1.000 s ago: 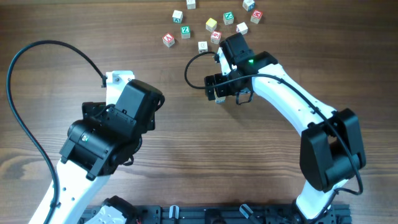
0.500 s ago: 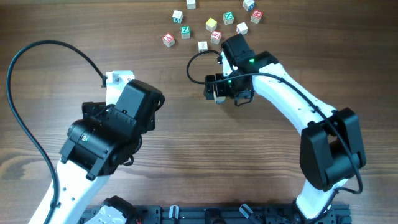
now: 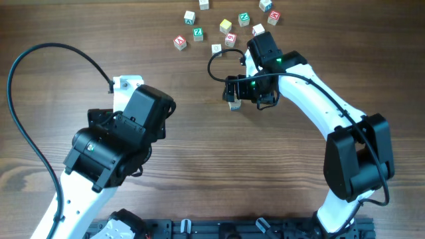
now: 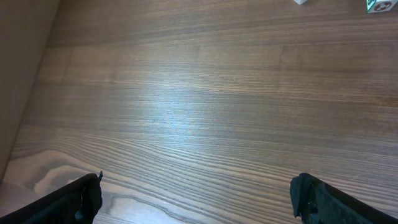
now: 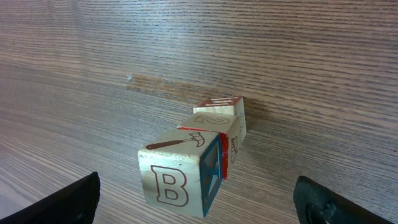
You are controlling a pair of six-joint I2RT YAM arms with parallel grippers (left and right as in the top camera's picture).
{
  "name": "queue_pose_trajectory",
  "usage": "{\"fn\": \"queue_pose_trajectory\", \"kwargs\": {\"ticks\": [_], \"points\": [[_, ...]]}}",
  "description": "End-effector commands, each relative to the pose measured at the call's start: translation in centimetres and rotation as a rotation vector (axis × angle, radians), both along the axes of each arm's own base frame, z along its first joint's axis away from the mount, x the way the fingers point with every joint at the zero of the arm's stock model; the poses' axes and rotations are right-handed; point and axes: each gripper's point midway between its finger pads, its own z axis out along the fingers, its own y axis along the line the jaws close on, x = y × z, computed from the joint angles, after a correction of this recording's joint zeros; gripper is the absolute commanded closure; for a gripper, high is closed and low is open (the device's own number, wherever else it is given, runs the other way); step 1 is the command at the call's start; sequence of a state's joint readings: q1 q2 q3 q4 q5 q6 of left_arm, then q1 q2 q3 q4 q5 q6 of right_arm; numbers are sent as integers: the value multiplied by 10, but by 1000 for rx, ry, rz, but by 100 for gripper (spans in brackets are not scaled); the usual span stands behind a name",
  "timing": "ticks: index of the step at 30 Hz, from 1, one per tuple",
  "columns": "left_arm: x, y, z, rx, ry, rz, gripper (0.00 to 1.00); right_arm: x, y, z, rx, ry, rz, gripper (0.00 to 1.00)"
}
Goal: Form a tower
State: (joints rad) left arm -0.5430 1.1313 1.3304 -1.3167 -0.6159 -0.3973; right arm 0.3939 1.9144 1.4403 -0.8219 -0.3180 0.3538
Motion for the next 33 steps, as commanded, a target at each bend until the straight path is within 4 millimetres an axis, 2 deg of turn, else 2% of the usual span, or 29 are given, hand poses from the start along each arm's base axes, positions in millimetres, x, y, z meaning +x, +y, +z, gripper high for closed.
{"fn": "queue_pose_trajectory", "kwargs": {"ticks": [1,11,14,19,21,25,33], "points": [[-1,1,2,1,-8,-3,0,5,2,-3,5,-12,20,0],[-1,1,2,1,-8,-3,0,12,1,1,-15,-36,3,1],[-1,1,2,1,-8,-3,0,27,1,16,-86,-119,-5,1],[-1,1,2,1,-8,-3,0,35,9,42,-220,-224,7,1],[-1,1,2,1,-8,-3,0,37,6,38,-240,-220,-17,0],[-1,1,2,1,-8,-3,0,37,6,2,-283,-155,2,1],[-1,1,2,1,-8,-3,0,34,21,-2,-243,-149,101,0]]}}
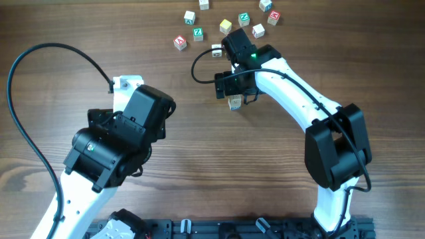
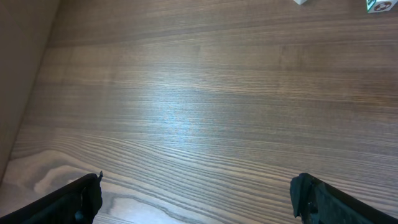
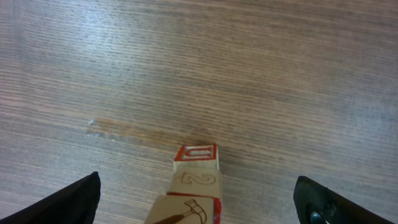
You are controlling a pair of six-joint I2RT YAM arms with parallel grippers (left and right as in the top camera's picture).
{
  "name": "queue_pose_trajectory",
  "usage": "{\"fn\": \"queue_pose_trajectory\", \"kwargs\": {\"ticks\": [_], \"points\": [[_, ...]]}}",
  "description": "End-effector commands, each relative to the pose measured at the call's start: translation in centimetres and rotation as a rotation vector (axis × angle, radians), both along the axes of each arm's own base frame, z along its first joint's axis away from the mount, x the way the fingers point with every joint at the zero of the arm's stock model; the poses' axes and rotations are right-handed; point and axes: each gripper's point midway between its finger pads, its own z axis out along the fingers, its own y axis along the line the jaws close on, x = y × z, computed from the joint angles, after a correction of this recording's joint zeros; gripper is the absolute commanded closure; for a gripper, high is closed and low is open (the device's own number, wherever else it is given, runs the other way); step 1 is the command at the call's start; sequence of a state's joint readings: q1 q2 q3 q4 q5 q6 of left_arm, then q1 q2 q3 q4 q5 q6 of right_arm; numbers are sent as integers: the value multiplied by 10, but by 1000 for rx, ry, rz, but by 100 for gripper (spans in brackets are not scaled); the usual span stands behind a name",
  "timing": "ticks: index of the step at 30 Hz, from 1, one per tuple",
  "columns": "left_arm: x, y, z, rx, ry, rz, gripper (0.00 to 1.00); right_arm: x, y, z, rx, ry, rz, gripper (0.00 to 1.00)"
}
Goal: Form a tower
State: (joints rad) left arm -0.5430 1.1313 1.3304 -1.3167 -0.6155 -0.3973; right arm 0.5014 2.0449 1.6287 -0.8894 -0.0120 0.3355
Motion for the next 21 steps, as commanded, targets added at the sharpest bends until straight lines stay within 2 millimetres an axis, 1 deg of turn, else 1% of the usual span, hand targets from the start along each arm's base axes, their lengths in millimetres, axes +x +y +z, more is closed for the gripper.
{"fn": "queue_pose_trajectory", "kwargs": {"ticks": [1,7,11,18,21], "points": [[-1,1,2,1,-8,-3,0,4,13,6,26,-19,71,1],[-1,1,2,1,-8,-3,0,5,17,2,39,-19,66,1],[-1,1,2,1,-8,-3,0,-1,17,-17,13,31,71,1],[-1,1,2,1,-8,-3,0,-1,21,-16,37,36,52,0],[-1,1,2,1,-8,-3,0,-3,21,-24,30,50,53,1]]}}
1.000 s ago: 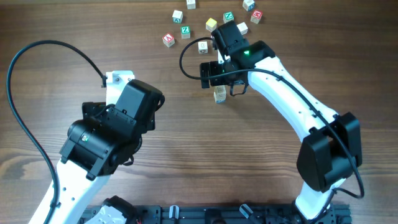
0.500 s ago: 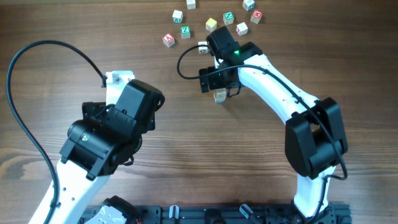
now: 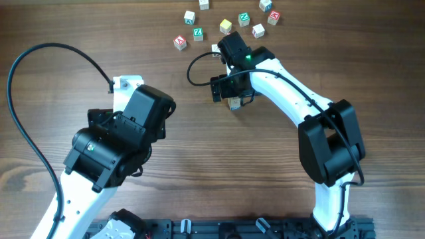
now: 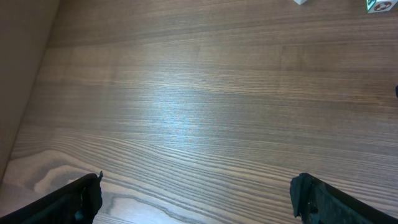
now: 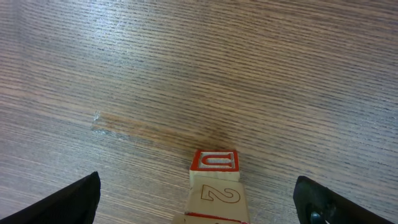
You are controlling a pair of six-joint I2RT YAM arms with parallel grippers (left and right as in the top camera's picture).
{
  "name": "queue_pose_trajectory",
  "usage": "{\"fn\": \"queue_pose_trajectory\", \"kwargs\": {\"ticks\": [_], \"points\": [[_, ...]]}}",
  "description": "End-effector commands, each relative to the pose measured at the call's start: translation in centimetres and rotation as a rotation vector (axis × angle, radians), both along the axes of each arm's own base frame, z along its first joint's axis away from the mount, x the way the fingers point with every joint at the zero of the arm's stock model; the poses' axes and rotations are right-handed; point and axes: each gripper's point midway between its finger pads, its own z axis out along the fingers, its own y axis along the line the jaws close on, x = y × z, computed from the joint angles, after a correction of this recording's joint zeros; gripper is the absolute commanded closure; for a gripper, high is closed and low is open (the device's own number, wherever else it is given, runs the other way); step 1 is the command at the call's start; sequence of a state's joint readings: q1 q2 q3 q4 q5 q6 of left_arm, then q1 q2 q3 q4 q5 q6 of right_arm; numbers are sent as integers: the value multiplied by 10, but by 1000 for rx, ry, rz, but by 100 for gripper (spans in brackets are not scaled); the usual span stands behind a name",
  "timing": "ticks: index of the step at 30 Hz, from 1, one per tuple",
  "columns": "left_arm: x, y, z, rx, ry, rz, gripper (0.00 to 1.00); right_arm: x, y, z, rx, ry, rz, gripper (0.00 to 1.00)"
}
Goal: Form a tower
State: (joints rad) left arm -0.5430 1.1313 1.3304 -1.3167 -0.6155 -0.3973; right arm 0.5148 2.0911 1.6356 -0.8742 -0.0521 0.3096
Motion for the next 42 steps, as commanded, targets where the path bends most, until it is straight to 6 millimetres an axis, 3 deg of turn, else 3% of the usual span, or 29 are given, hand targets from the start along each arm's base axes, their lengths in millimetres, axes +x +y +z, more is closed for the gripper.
{"fn": "queue_pose_trajectory", "kwargs": {"ticks": [1,17,42], "points": [[-1,1,2,1,-8,-3,0,1,9,-10,10,17,6,0],[-1,1,2,1,-8,-3,0,-1,15,-15,2,9,20,1],[-1,1,2,1,-8,-3,0,-3,8,-24,-40,19,10,5]]}}
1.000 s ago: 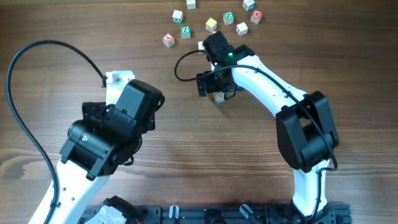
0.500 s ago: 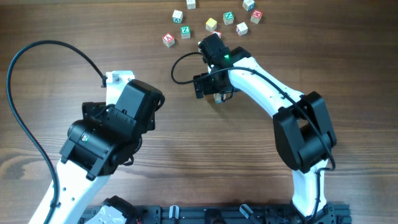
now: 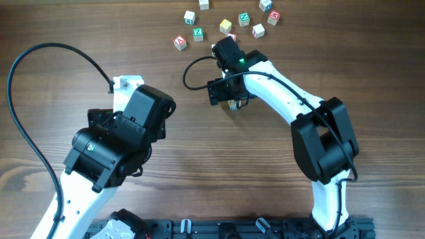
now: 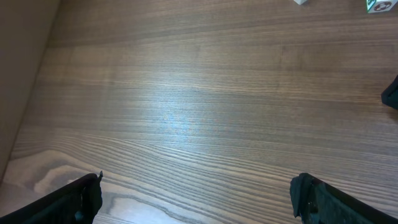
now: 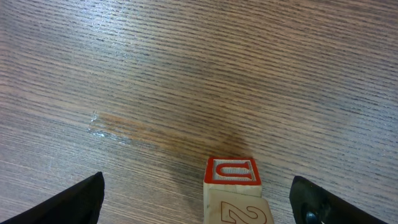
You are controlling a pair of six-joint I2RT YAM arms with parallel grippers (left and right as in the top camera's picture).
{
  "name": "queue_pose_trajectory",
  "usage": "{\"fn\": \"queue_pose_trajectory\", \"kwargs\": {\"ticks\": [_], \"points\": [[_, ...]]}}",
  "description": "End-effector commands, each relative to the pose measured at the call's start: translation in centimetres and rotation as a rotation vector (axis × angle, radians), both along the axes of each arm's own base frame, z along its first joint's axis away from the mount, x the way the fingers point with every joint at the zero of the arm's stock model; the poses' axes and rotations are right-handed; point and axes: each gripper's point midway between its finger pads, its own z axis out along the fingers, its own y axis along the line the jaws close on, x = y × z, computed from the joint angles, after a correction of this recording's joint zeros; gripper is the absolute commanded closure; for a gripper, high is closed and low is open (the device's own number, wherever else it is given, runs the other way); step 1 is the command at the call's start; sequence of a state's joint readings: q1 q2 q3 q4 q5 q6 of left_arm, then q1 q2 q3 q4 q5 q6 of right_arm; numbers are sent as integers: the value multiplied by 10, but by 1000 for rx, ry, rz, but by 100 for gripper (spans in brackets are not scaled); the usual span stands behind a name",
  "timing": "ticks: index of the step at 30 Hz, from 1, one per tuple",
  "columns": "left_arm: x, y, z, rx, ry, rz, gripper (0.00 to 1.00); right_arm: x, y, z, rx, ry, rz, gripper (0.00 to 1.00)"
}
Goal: Form a tower
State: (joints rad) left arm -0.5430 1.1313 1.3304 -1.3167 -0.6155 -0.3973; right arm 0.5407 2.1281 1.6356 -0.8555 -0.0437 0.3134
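Note:
A tower of wooden letter blocks (image 3: 234,104) stands on the table, half hidden under my right arm in the overhead view. The right wrist view shows its red U block (image 5: 231,172) against the table and the block marked 2 (image 5: 237,212) on top of it; anything higher is cut off by the frame. My right gripper (image 5: 200,205) is open, its fingertips (image 5: 71,200) wide on both sides of the tower and touching nothing. My left gripper (image 4: 199,199) is open over bare wood at the left, holding nothing.
Several loose coloured blocks lie at the far edge, among them a red one (image 3: 180,42), a green one (image 3: 198,32) and a yellow one (image 3: 226,26). A black cable (image 3: 40,53) loops over the table's left side. The left arm's bulk (image 3: 113,153) fills the near left.
My right gripper has shifted slightly left and farther away. In its wrist view the tower sits lower and more to the right. The left arm has not moved.
At first my right gripper was open beside the tower, with the B block, 2 block and U block all in its view. It then stood farther left and nearer the loose blocks at each moment. The tower stands free throughout.

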Motion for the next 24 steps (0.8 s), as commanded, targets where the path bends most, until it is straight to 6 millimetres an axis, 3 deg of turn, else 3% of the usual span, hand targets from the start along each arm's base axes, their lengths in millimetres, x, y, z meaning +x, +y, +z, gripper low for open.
{"fn": "queue_pose_trajectory", "kwargs": {"ticks": [1,24], "points": [[-1,1,2,1,-8,-3,0,1,-2,-8,-25,6,-11,5],[-1,1,2,1,-8,-3,0,-2,-5,-14,-34,17,-23,7]]}}
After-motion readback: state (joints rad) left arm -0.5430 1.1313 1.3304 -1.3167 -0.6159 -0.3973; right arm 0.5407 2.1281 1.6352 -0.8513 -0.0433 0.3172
